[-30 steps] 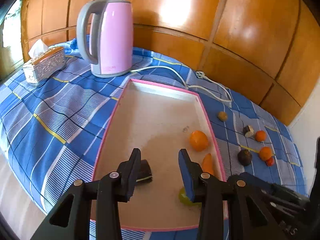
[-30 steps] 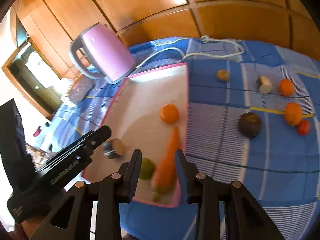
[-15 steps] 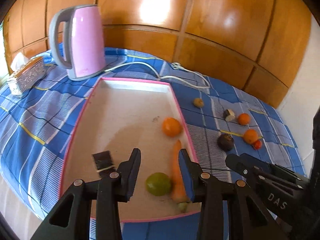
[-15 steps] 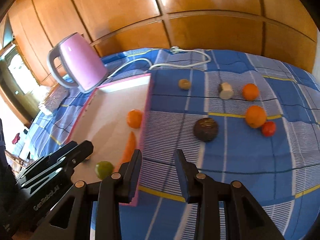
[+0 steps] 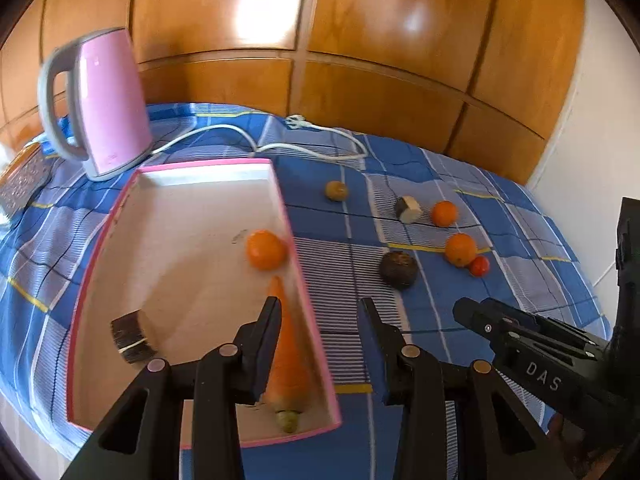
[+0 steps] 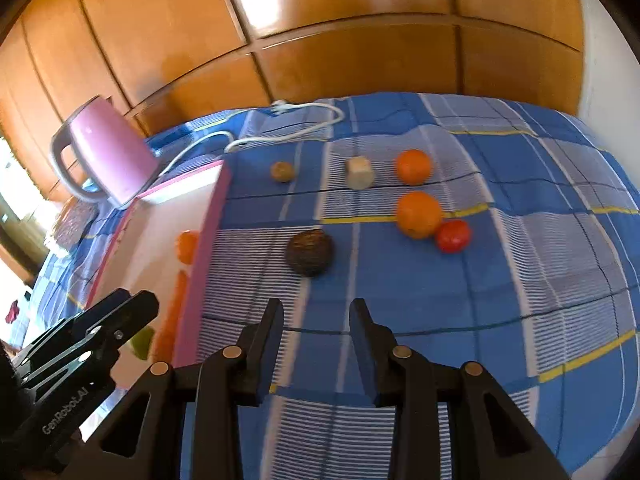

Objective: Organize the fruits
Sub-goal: 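Withdraw both tools from the tray toward the remaining produce, then grasp the dark brown round fruit with the left tool while the right grasps the red tomato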

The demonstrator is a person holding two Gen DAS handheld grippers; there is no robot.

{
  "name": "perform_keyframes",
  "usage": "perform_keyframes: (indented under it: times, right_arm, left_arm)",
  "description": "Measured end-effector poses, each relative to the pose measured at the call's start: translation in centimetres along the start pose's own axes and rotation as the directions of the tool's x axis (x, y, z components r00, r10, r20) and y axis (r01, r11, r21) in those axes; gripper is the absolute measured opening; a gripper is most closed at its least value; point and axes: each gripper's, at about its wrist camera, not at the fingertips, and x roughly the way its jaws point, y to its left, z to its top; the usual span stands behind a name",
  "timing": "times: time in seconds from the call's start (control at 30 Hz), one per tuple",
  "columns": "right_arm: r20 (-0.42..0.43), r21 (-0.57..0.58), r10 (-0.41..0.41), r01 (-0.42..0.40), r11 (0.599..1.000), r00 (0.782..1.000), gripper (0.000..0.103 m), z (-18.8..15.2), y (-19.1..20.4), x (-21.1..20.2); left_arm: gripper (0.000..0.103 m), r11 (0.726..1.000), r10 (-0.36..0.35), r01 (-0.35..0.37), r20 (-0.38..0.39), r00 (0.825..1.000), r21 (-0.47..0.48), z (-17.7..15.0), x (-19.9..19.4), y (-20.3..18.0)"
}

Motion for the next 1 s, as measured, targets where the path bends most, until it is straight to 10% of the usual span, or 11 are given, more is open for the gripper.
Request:
perform_keyframes:
  times: [1.0]
  right_arm:
    - [-0.016,0.122,-0.138,0.138,0.983,0.99,0.036,1.5,-8.8,1.9]
  left_arm:
    - [0.04,0.989,-0.102,0.111,-0.098,0.99,0.094,0.9,5.6,-5.9]
